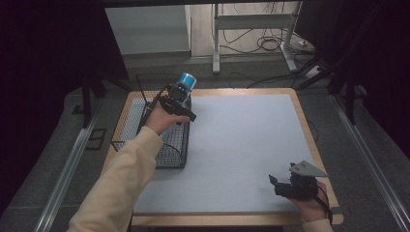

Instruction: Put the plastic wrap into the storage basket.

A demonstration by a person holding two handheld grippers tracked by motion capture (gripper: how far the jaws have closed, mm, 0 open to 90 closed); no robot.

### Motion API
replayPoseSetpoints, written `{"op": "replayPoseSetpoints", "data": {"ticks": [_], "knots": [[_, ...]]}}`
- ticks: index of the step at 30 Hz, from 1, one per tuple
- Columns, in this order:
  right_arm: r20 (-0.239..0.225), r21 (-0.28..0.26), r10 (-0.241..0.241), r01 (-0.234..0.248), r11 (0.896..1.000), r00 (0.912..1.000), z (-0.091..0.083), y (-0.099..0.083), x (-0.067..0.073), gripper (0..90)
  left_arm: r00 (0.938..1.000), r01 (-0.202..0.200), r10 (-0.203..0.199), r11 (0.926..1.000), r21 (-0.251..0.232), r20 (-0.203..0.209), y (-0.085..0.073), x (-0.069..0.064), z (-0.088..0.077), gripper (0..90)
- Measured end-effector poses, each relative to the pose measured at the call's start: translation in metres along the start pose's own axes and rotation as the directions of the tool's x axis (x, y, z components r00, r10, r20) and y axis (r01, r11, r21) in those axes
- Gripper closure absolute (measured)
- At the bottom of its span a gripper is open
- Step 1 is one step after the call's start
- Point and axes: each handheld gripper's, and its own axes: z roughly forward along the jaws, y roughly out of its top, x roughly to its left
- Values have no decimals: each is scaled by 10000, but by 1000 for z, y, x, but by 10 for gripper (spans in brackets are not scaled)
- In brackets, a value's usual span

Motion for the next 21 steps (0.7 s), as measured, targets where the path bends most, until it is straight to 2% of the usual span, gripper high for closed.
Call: {"op": "replayPoseSetpoints", "data": {"ticks": [5,7,8,11,13,14,15,16,17,18,21], "knots": [[-57,1,-89,89,10000,9999,1,0,2,123,9960,-104,167,9974,-720,874,-12,-23,-7,152],[-53,-4,-73,73,10000,10000,0,0,3,123,9950,-179,257,9966,-809,965,-15,-28,-6,155],[-50,0,-96,96,10000,9999,0,0,3,123,9935,-391,484,9951,-904,1031,-21,-37,-4,157],[0,26,-30,30,10000,10000,0,-1,1,123,9896,-699,842,9902,-1209,1167,-33,-58,-3,160],[30,19,-15,15,10000,10000,-1,-1,0,123,9845,-961,1143,9860,-1360,1328,-40,-71,-2,160],[28,27,17,-17,10000,10000,-1,-2,0,123,9845,-961,1143,9860,-1360,1328,-40,-71,-2,161],[1,10,53,-53,10000,10000,-1,-2,0,123,9778,-1180,1413,9816,-1503,1546,-49,-87,0,162],[-2,4,46,-46,10000,10000,-1,-1,0,123,9748,-1267,1518,9798,-1545,1633,-54,-94,1,163],[-10,3,27,-27,10000,10000,-1,-2,1,123,9704,-1363,1638,9781,-1572,1773,-60,-100,2,165],[-23,21,2,-2,10000,10000,-2,-2,2,123,9704,-1363,1638,9781,-1572,1773,-60,-100,2,167],[-16,36,-54,55,10000,10000,-2,-2,3,123,9539,-1641,1959,9748,-1511,2276,-81,-120,10,169]]}}
